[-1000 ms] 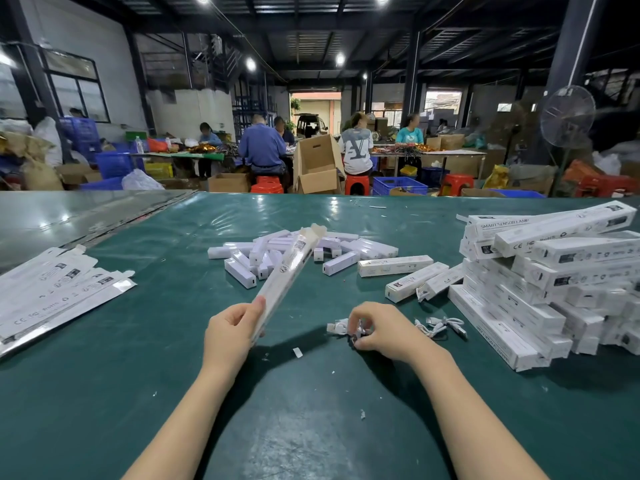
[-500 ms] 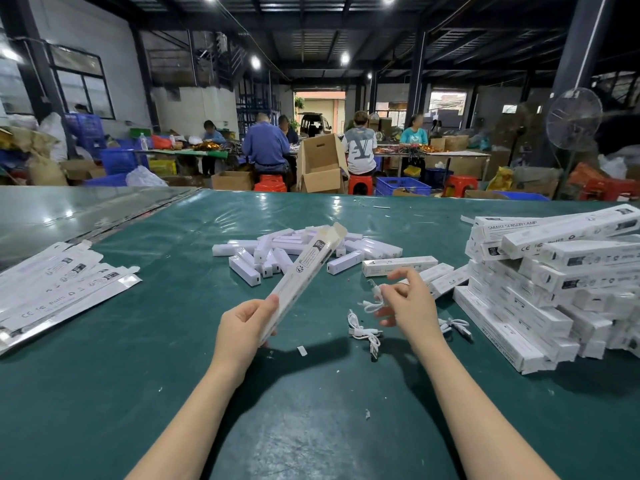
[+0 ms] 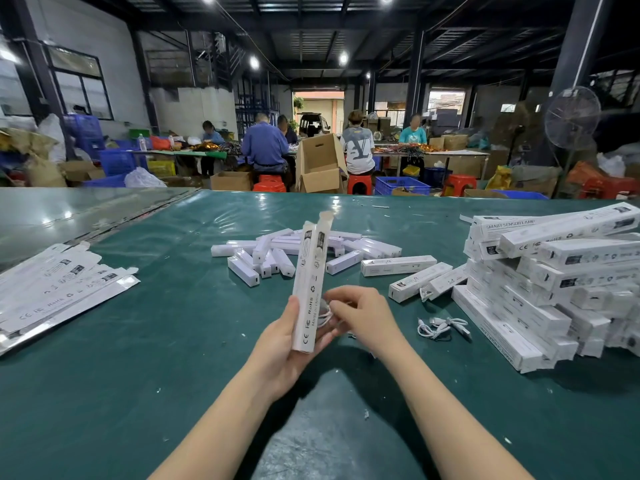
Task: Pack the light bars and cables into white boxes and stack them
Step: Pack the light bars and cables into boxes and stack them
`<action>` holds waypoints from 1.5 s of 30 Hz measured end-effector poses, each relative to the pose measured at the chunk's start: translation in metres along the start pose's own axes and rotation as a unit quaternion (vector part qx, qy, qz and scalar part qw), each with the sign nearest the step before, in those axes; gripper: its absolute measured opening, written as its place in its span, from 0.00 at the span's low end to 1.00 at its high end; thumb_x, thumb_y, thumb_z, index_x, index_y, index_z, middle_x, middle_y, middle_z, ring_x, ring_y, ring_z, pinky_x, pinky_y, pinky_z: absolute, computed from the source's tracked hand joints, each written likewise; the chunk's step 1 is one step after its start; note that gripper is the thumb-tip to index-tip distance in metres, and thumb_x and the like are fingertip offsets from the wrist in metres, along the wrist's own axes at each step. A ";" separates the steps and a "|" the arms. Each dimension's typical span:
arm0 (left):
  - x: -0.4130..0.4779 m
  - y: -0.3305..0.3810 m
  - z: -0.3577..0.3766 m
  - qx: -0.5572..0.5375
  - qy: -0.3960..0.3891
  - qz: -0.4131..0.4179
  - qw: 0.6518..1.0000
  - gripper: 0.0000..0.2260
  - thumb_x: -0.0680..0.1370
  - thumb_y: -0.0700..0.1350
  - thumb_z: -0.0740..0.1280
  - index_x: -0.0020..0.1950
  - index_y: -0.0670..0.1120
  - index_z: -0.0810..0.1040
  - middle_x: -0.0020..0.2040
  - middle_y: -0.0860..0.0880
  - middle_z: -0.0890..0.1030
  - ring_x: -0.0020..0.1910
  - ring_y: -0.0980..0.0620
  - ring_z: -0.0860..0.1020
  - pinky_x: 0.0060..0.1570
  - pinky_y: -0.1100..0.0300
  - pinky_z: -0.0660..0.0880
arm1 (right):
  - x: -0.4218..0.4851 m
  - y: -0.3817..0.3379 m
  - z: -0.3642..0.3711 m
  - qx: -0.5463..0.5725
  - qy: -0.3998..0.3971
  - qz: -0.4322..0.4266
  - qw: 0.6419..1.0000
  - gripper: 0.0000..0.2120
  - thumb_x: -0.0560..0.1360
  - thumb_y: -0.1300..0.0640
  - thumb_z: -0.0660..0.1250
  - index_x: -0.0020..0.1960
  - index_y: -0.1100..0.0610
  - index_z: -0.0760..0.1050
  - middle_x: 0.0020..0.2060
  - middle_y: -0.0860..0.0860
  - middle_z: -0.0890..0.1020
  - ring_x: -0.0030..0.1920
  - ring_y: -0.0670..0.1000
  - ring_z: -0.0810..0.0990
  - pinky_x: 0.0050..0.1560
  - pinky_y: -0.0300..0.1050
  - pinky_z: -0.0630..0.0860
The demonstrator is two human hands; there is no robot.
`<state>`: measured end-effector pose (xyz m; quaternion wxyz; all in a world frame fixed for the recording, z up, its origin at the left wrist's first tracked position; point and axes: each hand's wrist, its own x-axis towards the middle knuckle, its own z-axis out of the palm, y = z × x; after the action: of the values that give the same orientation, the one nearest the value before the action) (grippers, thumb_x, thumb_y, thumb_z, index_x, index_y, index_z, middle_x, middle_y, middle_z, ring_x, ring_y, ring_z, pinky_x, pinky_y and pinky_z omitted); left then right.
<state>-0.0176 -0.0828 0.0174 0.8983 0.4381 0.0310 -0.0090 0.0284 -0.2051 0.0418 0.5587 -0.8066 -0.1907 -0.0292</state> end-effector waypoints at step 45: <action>-0.007 0.001 -0.014 0.340 0.073 0.145 0.927 0.08 0.75 0.41 0.68 0.39 0.51 0.84 0.34 0.55 0.82 0.33 0.61 0.78 0.31 0.67 0.74 | 0.004 -0.012 -0.069 -0.001 0.162 -0.049 0.986 0.09 0.69 0.64 0.71 0.37 0.55 0.72 0.40 0.55 0.82 0.39 0.55 0.79 0.44 0.47 0.75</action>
<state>-0.0252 -0.0708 0.0101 0.6826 0.7161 0.0275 0.1432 0.0391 -0.2633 0.0789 0.5794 -0.7813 -0.1370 -0.1872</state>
